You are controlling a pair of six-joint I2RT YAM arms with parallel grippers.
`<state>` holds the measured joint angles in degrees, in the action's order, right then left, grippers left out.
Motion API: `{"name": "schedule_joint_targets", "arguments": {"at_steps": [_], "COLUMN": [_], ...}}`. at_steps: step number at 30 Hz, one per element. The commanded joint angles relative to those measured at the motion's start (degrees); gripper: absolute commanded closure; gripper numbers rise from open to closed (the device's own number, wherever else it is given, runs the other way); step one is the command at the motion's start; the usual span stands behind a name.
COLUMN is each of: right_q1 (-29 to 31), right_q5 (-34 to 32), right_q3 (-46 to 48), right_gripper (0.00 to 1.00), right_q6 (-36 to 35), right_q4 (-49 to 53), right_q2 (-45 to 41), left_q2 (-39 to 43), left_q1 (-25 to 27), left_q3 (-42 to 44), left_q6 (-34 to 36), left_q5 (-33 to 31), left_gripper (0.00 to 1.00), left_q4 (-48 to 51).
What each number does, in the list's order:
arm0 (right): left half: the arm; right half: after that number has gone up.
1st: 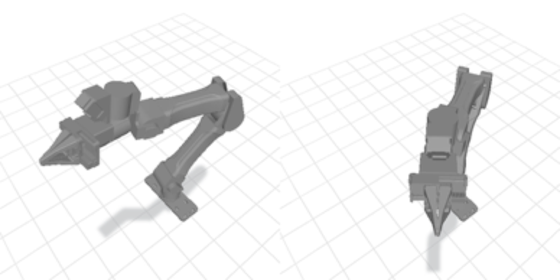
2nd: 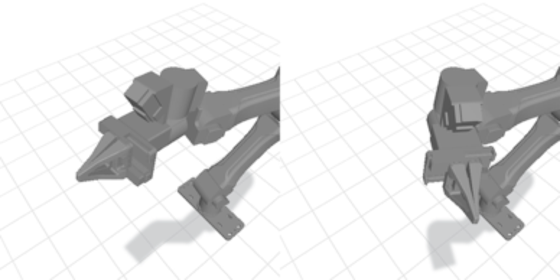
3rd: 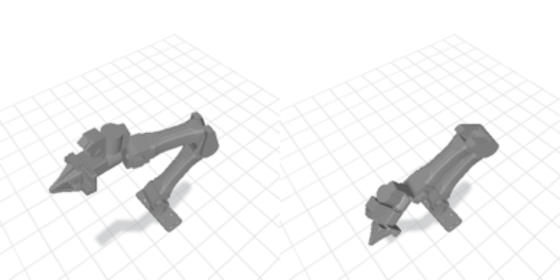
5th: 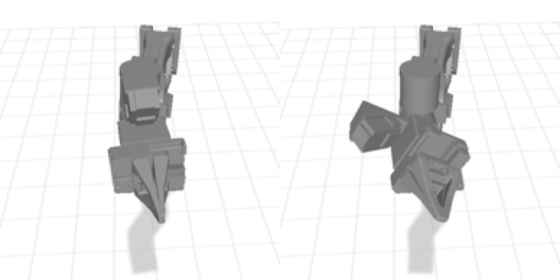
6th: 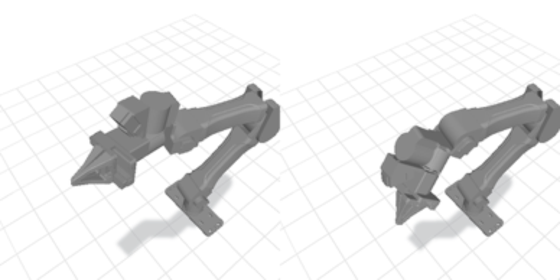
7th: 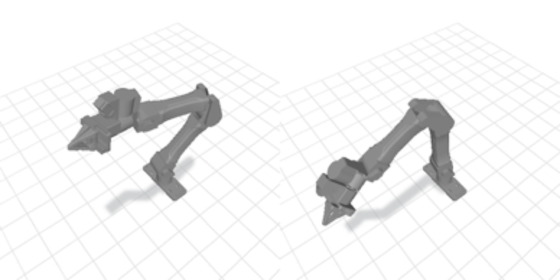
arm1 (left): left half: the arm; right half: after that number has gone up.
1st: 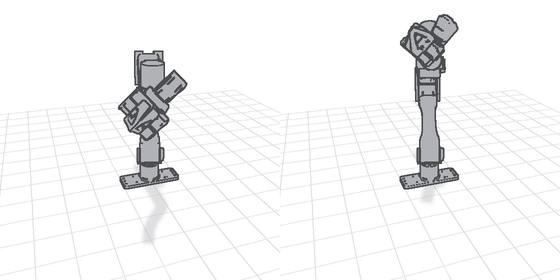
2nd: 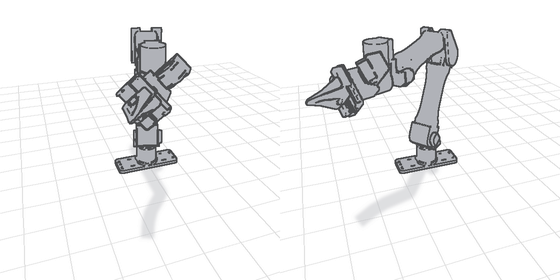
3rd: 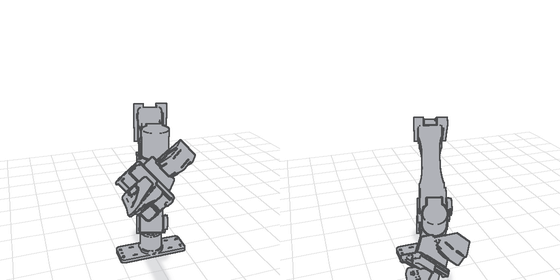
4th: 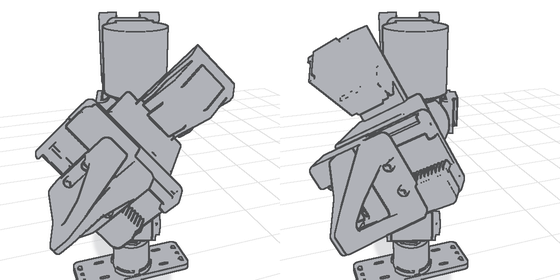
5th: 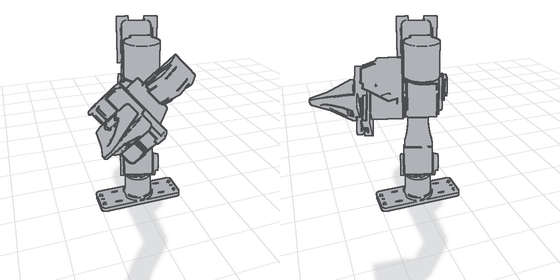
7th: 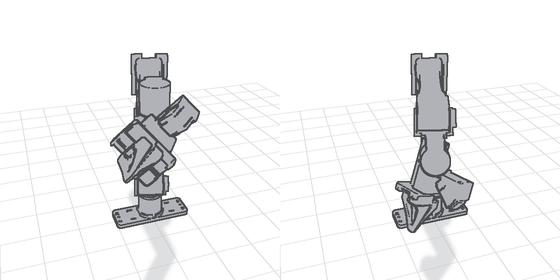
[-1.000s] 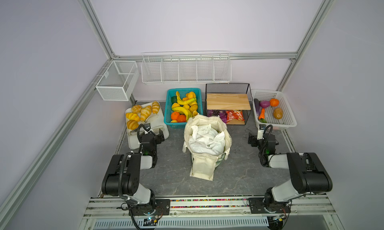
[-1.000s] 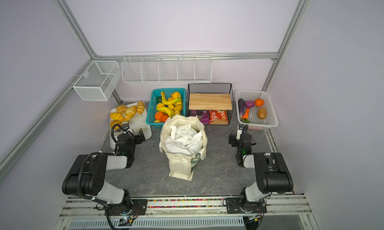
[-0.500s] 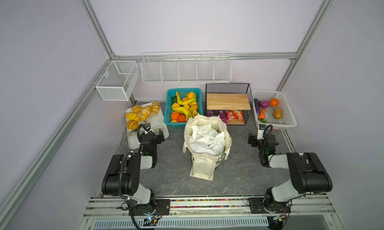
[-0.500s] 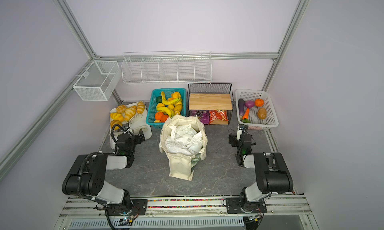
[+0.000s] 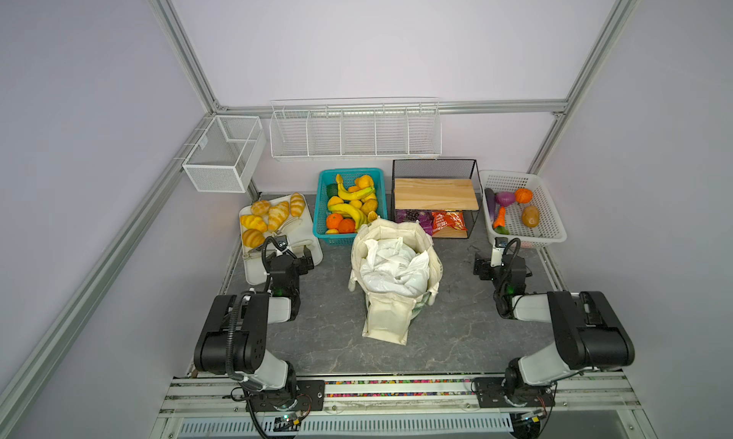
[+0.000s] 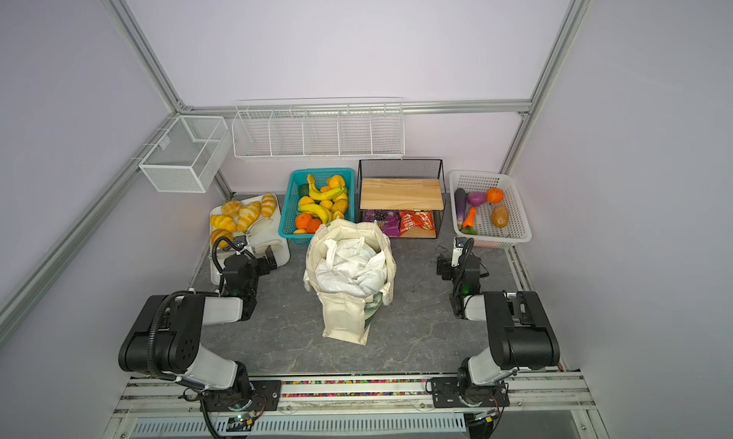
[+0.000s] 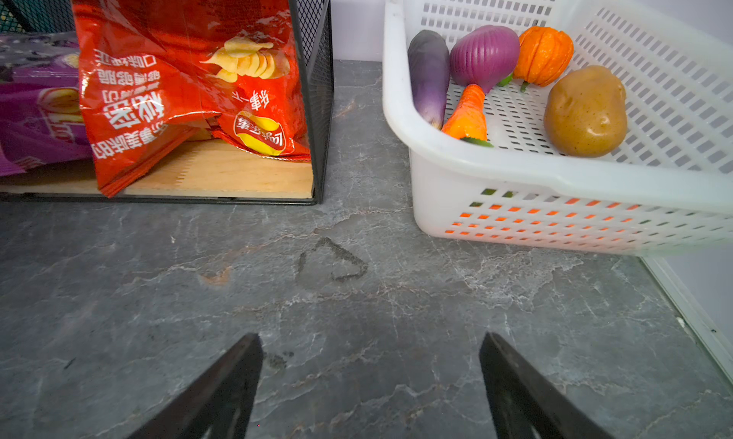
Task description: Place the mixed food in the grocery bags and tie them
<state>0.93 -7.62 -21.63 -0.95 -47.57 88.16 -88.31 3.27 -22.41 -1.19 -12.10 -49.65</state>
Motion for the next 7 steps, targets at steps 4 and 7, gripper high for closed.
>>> {"name": "schedule_joint_targets", "arguments": {"at_steps": [4, 7], "right_q1": [-0.21, -0.19], "right_q5": [0.70, 0.67], "right_q3": [-0.70, -0.61], "right_gripper": [0.11, 0.11], "right_q6": [-1.13, -1.12], "right_q4": [-1.65, -1.80], "right_q2": [-0.42, -0.37], "left_q2": [-0.56, -0.59], "left_q1": [-0.24, -0.32], "left_q3": [-0.40, -0.43], "left_q6": [0.38, 0.39], "left_q5": [0.42, 0.43], "left_gripper": [0.01, 0.01], "left_q4": [-1.54, -1.52]}}
